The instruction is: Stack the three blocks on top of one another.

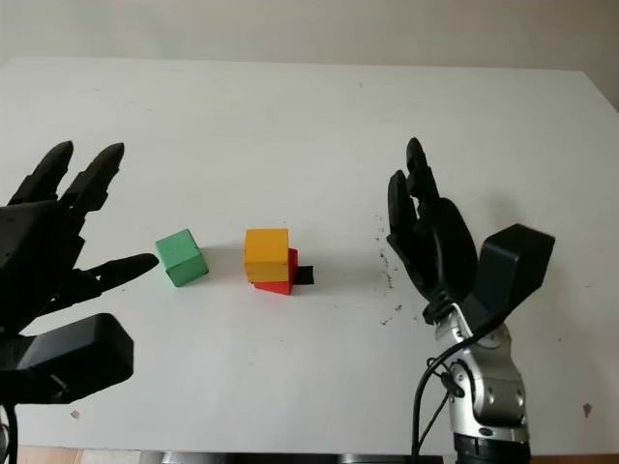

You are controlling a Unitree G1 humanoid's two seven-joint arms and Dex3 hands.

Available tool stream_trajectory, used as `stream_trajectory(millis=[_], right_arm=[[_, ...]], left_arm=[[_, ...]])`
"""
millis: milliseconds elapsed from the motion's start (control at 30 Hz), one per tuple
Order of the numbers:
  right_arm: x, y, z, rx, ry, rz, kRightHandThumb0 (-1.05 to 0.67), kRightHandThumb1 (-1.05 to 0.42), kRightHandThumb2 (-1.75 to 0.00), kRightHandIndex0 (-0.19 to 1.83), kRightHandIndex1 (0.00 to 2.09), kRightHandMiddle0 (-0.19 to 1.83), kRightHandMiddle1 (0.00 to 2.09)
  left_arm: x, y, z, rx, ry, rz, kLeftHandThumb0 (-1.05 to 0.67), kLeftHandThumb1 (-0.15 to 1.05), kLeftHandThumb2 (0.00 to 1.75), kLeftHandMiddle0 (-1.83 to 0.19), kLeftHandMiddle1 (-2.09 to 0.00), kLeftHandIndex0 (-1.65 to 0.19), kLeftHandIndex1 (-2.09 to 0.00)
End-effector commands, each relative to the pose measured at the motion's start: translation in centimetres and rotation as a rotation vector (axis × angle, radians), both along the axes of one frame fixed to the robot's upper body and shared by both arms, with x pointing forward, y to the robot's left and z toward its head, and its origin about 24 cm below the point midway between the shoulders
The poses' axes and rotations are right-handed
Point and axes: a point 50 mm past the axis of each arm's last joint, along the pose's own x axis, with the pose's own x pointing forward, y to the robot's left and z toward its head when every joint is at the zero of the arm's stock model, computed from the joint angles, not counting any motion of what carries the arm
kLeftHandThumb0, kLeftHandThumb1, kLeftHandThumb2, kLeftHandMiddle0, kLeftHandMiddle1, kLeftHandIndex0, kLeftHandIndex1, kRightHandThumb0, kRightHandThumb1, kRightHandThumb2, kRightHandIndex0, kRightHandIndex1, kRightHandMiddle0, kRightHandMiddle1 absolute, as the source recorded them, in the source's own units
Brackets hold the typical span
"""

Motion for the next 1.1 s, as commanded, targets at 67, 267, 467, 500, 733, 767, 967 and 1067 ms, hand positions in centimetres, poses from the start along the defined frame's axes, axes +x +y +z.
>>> stream_trajectory(millis=[67,267,467,500,733,767,967,1067], right_arm=[[-0.5,0.3,0.2,-0.028,-0.038,0.006,-0.78,-1.05,-0.65,-0.19,0.0,-0.19,0.0],[-0.5,0.5,0.2,-0.017,-0.027,-0.007,-0.76,-1.05,-0.64,-0.19,0.0,-0.19,0.0],[-0.6,0.4,0.2,-0.01,-0.022,-0.028,-0.74,-1.05,-0.63,-0.19,0.0,-0.19,0.0],[-0.6,0.3,0.3,-0.011,-0.022,-0.03,-0.74,-1.05,-0.63,-0.19,0.0,-0.19,0.0],[-0.6,0.0,0.1,-0.009,-0.017,-0.041,-0.73,-1.05,-0.63,-0.19,0.0,-0.19,0.0],[-0.6,0.0,0.1,-0.008,-0.018,-0.043,-0.73,-1.05,-0.63,-0.19,0.0,-0.19,0.0],[-0.6,0.0,0.1,-0.012,-0.018,-0.036,-0.75,-1.05,-0.62,-0.19,0.0,-0.19,0.0],[-0.7,0.0,0.1,-0.015,-0.014,-0.039,-0.75,-1.05,-0.62,-0.19,0.0,-0.19,0.0]], left_arm=[[0.6,-0.4,-0.1,0.025,0.068,-0.031,-0.84,1.05,0.29,0.16,-0.04,0.03,-0.03],[1.2,-0.9,-0.5,0.038,0.14,-0.051,-0.89,1.05,0.32,0.14,-0.06,-0.02,-0.07],[1.8,-1.4,-0.8,0.014,0.203,-0.053,-0.93,1.05,0.37,0.07,-0.07,-0.09,-0.09],[1.9,-1.4,-0.8,0.014,0.211,-0.054,-0.93,1.05,0.38,0.07,-0.07,-0.1,-0.08],[2.5,-1.8,-1.5,0.111,0.191,-0.001,-0.97,1.05,0.42,-0.01,-0.08,-0.23,-0.12],[2.6,-1.9,-1.6,0.129,0.185,0.011,-0.97,1.05,0.42,-0.02,-0.08,-0.25,-0.13],[3.1,-2.2,-2.1,0.179,0.127,0.056,-0.94,1.05,0.37,-0.05,-0.07,-0.38,-0.2],[3.4,-2.3,-2.3,0.2,0.108,0.071,-0.92,1.05,0.34,-0.05,-0.06,-0.36,-0.37]])
